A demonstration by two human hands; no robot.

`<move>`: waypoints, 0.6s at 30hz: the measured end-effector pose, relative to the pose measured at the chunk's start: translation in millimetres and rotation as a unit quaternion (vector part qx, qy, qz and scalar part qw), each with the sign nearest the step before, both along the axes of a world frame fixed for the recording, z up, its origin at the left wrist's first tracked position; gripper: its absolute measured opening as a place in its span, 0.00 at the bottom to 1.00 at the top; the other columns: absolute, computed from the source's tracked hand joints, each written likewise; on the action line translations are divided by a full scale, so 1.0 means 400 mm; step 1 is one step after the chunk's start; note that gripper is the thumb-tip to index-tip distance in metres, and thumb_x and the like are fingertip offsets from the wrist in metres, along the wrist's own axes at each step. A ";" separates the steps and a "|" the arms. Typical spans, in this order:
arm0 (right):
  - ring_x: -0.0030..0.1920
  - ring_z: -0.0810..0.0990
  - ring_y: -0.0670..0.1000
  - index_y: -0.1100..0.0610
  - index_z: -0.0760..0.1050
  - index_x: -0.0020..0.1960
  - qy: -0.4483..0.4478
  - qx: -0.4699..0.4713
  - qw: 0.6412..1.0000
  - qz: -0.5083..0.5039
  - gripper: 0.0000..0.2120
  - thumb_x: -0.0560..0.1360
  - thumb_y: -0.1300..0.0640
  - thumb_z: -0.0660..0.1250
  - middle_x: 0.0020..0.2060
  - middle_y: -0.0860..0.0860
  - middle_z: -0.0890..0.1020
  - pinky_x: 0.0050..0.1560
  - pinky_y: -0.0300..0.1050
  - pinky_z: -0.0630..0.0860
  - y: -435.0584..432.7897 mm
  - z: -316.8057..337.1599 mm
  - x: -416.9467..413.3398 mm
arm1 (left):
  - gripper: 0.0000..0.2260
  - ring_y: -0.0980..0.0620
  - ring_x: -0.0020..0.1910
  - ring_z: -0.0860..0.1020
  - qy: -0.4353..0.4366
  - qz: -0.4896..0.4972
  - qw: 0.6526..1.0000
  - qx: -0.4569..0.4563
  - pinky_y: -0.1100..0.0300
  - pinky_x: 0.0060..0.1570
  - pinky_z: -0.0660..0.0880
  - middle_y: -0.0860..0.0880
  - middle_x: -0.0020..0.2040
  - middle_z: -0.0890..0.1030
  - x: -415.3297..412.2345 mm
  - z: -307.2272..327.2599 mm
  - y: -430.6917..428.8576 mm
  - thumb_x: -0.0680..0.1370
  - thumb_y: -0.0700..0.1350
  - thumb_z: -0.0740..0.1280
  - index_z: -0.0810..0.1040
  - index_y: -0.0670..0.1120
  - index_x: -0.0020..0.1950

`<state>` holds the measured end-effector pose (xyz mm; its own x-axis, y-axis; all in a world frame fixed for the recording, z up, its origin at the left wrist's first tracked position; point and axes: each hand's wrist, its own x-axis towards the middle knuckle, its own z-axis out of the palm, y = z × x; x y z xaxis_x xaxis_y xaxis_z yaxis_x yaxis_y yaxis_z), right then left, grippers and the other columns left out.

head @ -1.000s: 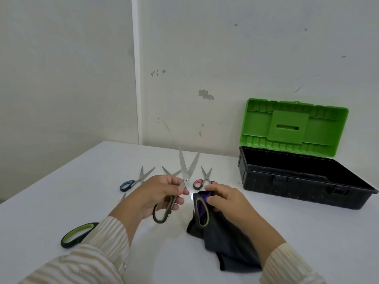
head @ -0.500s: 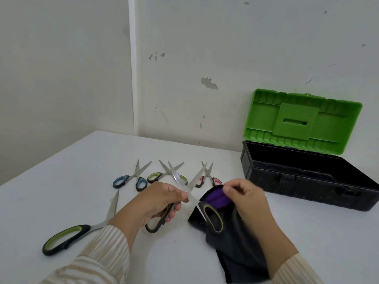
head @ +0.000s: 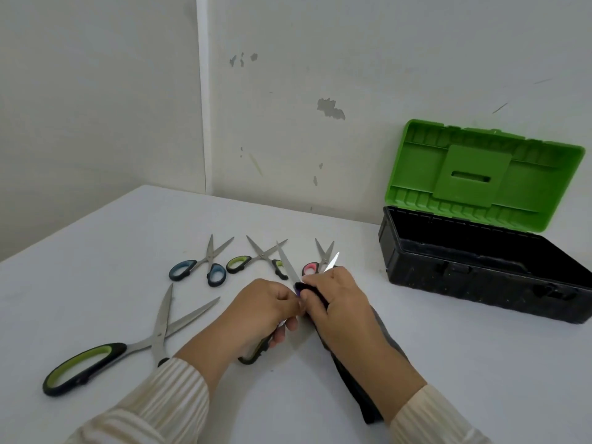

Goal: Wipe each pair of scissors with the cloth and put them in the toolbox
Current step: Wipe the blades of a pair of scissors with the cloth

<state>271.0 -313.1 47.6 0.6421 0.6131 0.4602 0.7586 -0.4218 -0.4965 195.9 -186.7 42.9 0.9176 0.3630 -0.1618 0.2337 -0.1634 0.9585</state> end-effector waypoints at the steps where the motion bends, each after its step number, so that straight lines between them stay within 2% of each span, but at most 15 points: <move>1: 0.46 0.72 0.47 0.55 0.77 0.54 0.005 0.005 1.000 0.004 0.09 0.76 0.57 0.63 0.47 0.49 0.71 0.45 0.30 0.68 -0.001 -0.002 0.000 | 0.11 0.52 0.18 0.68 -0.002 0.000 1.000 0.004 0.65 0.20 0.64 0.48 0.25 0.78 -0.001 0.002 -0.003 0.76 0.44 0.68 0.79 0.39 0.36; 5: 0.39 0.71 0.40 0.55 0.78 0.52 0.003 0.054 0.998 -0.033 0.08 0.75 0.59 0.63 0.46 0.48 0.72 0.42 0.19 0.64 -0.008 -0.002 0.019 | 0.14 0.52 0.18 0.68 0.000 -0.013 1.000 0.027 0.65 0.19 0.65 0.44 0.26 0.77 -0.001 0.001 -0.009 0.76 0.45 0.68 0.78 0.33 0.41; 8: 0.40 0.70 0.40 0.55 0.78 0.53 -0.005 0.033 0.999 -0.007 0.09 0.75 0.58 0.65 0.45 0.48 0.72 0.44 0.19 0.63 -0.007 -0.014 0.018 | 0.14 0.52 0.18 0.68 0.002 -0.008 1.000 0.023 0.65 0.20 0.64 0.45 0.24 0.76 0.001 0.000 -0.008 0.76 0.45 0.68 0.78 0.35 0.38; 11: 0.41 0.71 0.40 0.55 0.78 0.53 -0.008 0.064 0.997 -0.041 0.08 0.75 0.58 0.65 0.46 0.49 0.73 0.43 0.19 0.64 -0.009 -0.015 0.026 | 0.15 0.51 0.19 0.68 0.007 -0.013 0.999 0.037 0.65 0.20 0.65 0.42 0.26 0.76 0.002 0.000 -0.011 0.76 0.47 0.68 0.78 0.34 0.38; 14: 0.43 0.72 0.43 0.55 0.77 0.55 0.012 0.048 0.999 -0.013 0.10 0.74 0.59 0.65 0.46 0.48 0.72 0.44 0.19 0.64 -0.005 -0.025 0.017 | 0.14 0.52 0.18 0.68 0.008 -0.009 1.000 0.024 0.66 0.20 0.65 0.44 0.25 0.76 0.003 0.000 -0.009 0.76 0.46 0.68 0.78 0.37 0.37; 18: 0.43 0.70 0.38 0.55 0.76 0.57 0.020 0.054 0.998 -0.026 0.11 0.75 0.59 0.63 0.50 0.50 0.72 0.45 0.19 0.63 -0.010 -0.023 0.018 | 0.14 0.51 0.18 0.68 0.010 -0.018 0.999 0.028 0.64 0.20 0.65 0.45 0.25 0.76 -0.001 -0.005 -0.005 0.76 0.47 0.68 0.78 0.37 0.37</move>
